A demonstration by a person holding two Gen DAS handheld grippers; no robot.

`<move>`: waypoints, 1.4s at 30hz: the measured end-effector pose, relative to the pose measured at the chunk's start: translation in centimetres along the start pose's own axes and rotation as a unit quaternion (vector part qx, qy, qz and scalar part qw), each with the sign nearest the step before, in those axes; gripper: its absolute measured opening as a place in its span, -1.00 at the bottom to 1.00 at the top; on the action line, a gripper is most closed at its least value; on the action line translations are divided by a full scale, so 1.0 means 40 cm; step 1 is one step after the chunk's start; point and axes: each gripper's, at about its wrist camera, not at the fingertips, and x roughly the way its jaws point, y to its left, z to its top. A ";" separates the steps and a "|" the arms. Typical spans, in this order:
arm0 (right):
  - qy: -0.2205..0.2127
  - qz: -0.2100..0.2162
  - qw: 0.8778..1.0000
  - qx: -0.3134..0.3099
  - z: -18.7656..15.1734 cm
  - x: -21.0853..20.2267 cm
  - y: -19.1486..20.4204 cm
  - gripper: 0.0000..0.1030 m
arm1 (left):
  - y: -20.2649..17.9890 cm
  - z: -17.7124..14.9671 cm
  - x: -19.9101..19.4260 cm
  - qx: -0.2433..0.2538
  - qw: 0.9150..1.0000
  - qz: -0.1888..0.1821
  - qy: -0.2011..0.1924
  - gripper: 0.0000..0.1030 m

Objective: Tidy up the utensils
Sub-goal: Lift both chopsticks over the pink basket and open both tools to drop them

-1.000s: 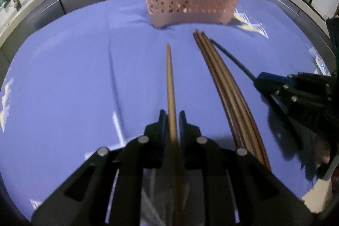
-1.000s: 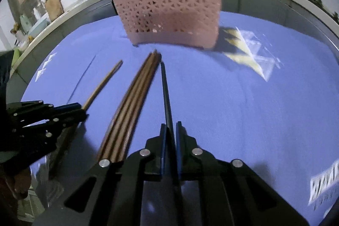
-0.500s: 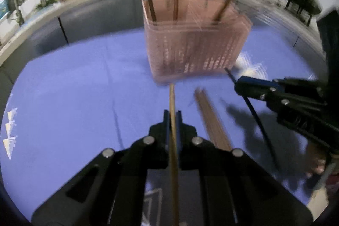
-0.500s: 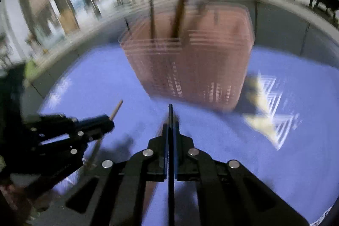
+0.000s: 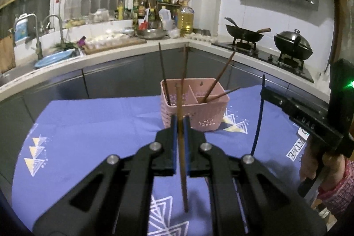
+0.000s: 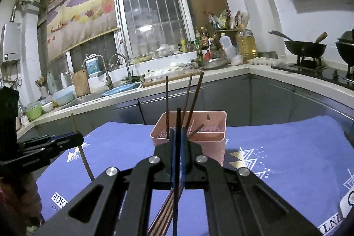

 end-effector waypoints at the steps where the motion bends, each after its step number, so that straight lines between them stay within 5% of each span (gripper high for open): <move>1: 0.005 0.003 1.000 -0.001 0.005 0.003 0.002 -0.91 | 0.000 0.003 -0.002 -0.001 1.000 -0.005 0.004 -0.89; 5: 0.013 0.018 1.000 -0.009 0.039 0.021 0.023 -0.91 | 0.003 0.053 0.005 -0.004 1.000 -0.009 0.001 -0.89; 11: -0.038 0.048 0.998 0.005 0.206 0.078 0.065 -0.91 | -0.010 0.240 0.005 -0.012 0.998 -0.014 -0.063 -0.89; 16: -0.134 -0.014 0.991 -0.025 0.316 0.128 0.104 -0.91 | -0.019 0.377 0.055 -0.021 0.993 0.012 -0.118 -0.89; 20: -0.157 -0.049 0.985 -0.043 0.316 0.188 0.100 -0.91 | -0.016 0.409 0.116 -0.018 0.991 0.032 -0.131 -0.89; 33: -0.098 -0.053 0.993 -0.023 0.212 0.306 0.033 -0.91 | 0.008 0.331 0.314 -0.019 0.997 0.031 -0.064 -0.90; 37: -0.067 -0.044 0.997 0.007 0.196 0.321 0.010 -0.90 | 0.024 0.296 0.360 -0.029 0.999 0.032 -0.014 -0.89; 40: -0.031 -0.038 0.998 0.030 0.193 0.330 0.000 -0.84 | 0.036 0.264 0.393 -0.037 0.998 0.027 0.031 -0.74; 42: -0.024 -0.033 0.998 0.038 0.195 0.320 0.000 -0.59 | 0.043 0.251 0.388 -0.043 0.998 0.029 0.038 -0.61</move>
